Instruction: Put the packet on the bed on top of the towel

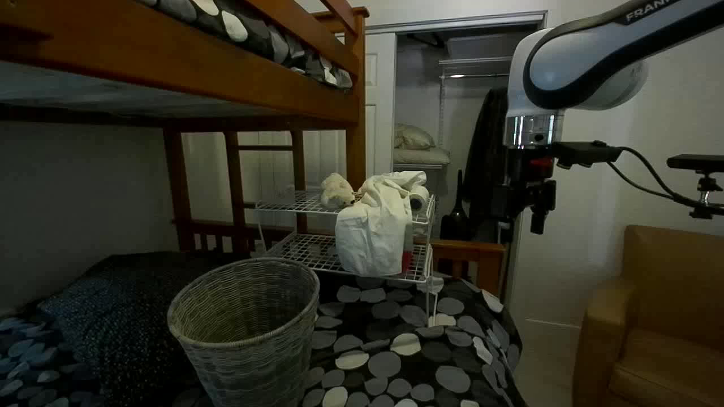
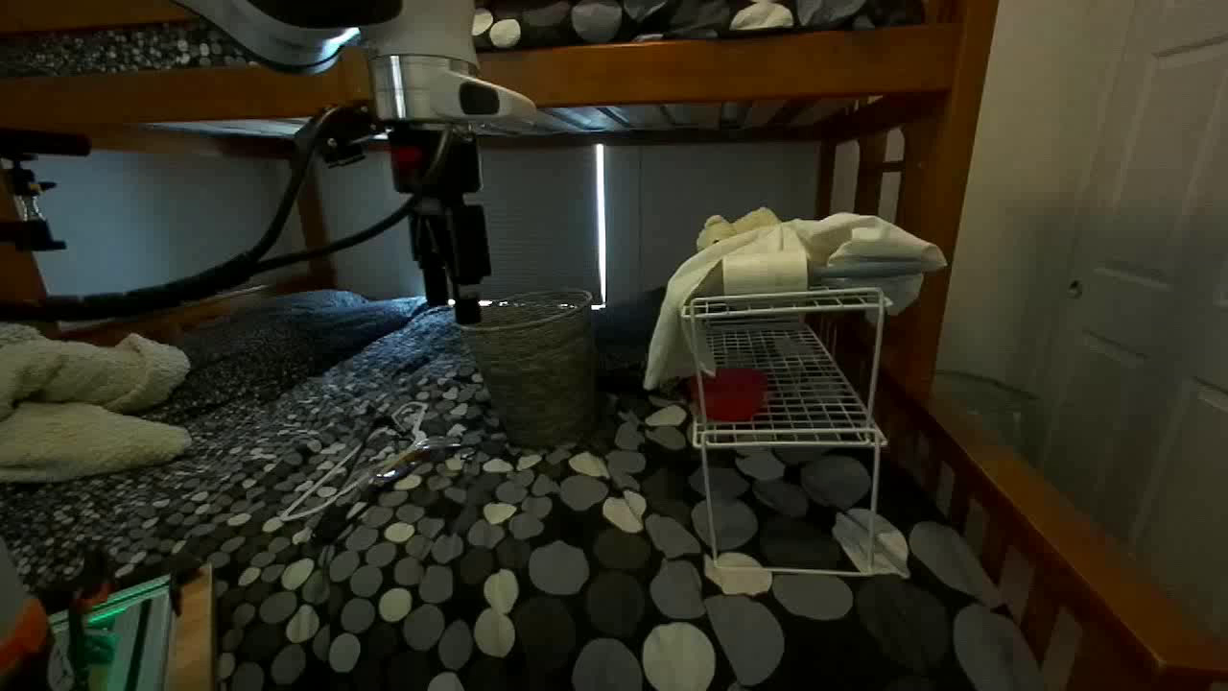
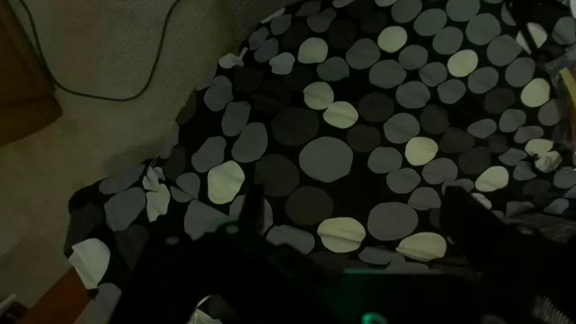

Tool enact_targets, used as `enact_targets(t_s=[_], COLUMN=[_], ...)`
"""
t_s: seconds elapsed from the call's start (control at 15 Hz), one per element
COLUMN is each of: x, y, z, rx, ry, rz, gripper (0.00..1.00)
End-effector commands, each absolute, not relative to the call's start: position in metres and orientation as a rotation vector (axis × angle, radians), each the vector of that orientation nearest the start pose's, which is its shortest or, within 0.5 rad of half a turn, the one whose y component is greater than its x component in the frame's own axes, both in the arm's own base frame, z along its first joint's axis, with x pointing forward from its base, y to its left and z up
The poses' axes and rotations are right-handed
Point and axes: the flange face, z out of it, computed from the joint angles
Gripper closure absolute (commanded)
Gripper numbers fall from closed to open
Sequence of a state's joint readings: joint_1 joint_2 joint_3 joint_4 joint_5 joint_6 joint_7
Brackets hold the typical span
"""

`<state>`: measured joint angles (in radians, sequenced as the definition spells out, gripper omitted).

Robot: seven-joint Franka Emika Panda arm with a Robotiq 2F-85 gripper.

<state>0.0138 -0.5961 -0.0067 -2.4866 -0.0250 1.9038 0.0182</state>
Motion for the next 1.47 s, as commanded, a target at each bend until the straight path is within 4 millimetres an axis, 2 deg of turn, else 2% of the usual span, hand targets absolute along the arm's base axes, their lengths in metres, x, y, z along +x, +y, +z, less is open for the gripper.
enact_targets(t_s=[0.0,1.4], x=[0.3709,0.3709], y=[0.0008,0.0008], z=[0.4932,0.4933], rx=[-3.161,-3.161], ry=[0.003,0.003], rz=[-0.02,-0.02], gripper=[0.0,0.0])
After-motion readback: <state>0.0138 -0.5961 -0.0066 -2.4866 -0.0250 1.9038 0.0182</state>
